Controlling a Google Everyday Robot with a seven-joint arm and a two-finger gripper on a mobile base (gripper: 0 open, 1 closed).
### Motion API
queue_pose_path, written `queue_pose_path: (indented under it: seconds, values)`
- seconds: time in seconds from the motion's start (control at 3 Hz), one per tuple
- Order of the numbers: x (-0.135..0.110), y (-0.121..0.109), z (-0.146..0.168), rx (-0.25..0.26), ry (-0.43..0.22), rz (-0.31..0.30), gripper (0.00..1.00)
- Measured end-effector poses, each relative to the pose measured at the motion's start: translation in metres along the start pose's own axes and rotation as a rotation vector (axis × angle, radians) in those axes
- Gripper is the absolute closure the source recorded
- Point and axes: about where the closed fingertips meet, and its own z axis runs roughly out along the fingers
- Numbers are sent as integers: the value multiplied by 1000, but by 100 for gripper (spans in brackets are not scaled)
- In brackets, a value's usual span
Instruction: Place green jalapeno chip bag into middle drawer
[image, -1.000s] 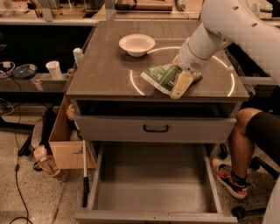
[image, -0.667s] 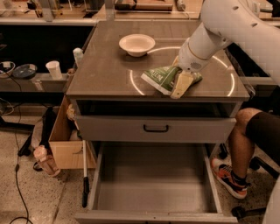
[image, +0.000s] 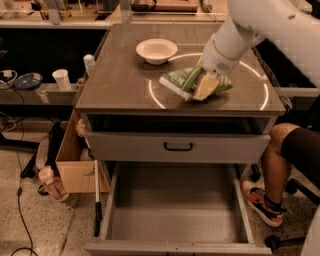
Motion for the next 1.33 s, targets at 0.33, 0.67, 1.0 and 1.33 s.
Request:
queue_pose_path:
  seconds: [0.33,0.67,1.0,1.33]
  values:
    - [-9,-8,-25,36,7,-5,100]
    - [-13,-12,-43,59,0,-11,100]
    - [-19,5,-73,64,-69,-80,100]
    - [-17,23,-88,49,-118,-132,100]
